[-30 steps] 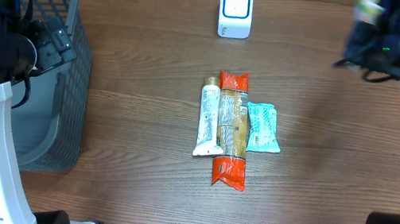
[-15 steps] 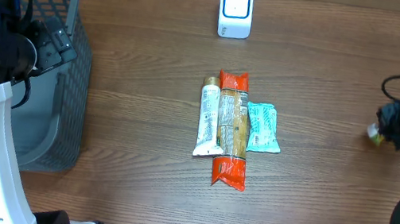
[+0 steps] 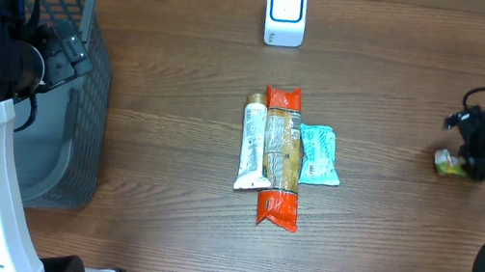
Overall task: Scan the item barcode
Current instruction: 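Carry the green bar to the right side and release it on the table, then reach the right gripper to the white tube and grasp it, then lift the white tube toward the scanner with the right gripper, then hold the white tube in front of the white scanner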
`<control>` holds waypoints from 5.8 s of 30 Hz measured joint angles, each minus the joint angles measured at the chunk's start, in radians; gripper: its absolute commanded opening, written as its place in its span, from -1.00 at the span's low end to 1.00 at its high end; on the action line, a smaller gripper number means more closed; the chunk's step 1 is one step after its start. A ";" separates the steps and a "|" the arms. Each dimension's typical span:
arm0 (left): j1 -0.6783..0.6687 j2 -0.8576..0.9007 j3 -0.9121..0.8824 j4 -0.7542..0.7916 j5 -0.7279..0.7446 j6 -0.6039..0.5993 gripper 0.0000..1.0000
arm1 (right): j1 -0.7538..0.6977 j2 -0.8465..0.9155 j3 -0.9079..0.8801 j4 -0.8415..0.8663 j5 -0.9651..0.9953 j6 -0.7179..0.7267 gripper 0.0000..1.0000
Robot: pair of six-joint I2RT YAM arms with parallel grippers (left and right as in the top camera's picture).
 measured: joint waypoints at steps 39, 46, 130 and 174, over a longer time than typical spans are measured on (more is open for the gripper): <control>0.000 0.000 0.000 0.000 0.000 0.000 0.99 | 0.895 0.179 -0.011 0.251 -0.151 -0.298 0.50; 0.000 0.000 0.000 0.000 0.000 0.000 0.99 | 0.895 0.207 -0.002 0.267 -0.153 -0.188 0.28; 0.000 0.000 0.000 0.000 0.000 0.000 0.99 | 0.914 -0.429 -0.039 0.237 -0.385 -0.354 -0.93; 0.000 0.000 0.000 0.000 0.000 0.000 0.99 | 0.879 0.554 0.590 0.751 1.093 -1.256 -0.93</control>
